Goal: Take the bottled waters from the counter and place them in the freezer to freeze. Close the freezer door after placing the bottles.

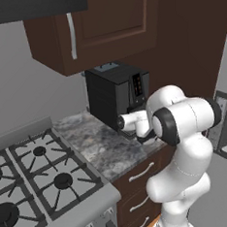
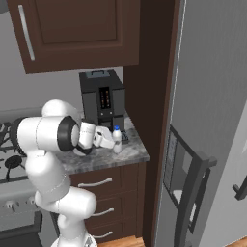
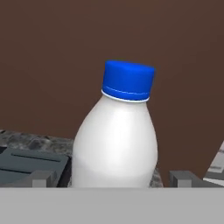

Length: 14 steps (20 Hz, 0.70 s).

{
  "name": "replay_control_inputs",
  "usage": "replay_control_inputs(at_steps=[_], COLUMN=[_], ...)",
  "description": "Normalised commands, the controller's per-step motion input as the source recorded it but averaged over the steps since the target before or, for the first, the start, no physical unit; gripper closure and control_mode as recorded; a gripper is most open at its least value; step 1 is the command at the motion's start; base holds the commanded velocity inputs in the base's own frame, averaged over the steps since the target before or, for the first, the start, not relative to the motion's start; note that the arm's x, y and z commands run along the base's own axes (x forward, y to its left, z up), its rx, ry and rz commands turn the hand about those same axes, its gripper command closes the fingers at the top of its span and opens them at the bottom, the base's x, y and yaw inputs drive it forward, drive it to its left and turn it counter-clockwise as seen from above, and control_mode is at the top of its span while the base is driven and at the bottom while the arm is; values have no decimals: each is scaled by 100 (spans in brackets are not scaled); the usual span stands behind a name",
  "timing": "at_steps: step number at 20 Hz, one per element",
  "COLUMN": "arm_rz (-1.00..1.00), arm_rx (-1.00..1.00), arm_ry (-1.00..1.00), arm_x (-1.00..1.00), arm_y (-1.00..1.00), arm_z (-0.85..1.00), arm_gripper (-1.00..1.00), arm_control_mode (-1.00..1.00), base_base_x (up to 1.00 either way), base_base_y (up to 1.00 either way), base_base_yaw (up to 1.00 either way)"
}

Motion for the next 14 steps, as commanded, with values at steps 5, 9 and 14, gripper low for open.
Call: replay_control_inputs(at_steps=[5, 9, 14], arm_rz=[0, 0, -1], arm_rx=[0, 0, 0], arm_ry=[0, 0, 2], arm_x=[14, 3, 0], arm_y=[-1, -14, -19], arm_z=[-5, -7, -13], arm_gripper=[-100, -100, -100], arm_control_mode=[-100, -100, -100], base_base_x=[0, 0, 0], base_base_y=[0, 0, 0], base_base_yaw=[0, 0, 0])
